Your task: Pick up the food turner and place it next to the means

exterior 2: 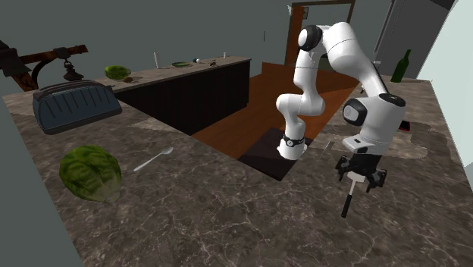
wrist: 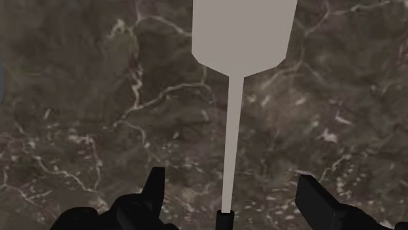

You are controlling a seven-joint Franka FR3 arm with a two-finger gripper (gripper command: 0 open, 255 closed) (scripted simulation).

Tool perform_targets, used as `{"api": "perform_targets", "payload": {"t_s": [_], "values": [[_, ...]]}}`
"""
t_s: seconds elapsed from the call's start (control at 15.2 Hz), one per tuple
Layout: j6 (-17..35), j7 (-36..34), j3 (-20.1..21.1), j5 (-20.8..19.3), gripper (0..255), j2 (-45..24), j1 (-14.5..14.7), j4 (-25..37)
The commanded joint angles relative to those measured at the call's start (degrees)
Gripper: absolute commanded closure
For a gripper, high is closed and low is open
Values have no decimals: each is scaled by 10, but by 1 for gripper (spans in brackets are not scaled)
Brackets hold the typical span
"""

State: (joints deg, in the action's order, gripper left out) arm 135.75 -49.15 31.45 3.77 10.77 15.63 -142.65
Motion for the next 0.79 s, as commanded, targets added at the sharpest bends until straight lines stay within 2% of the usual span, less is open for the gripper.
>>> {"api": "perform_targets", "payload": {"t_s": [0.0, 0.2, 0.73], "values": [[-22, 7, -4, 9, 0, 16, 3, 7], [-82, 21, -14, 26, 0, 54, 9, 32], [-82, 21, -14, 26, 0, 54, 10, 32]]}}
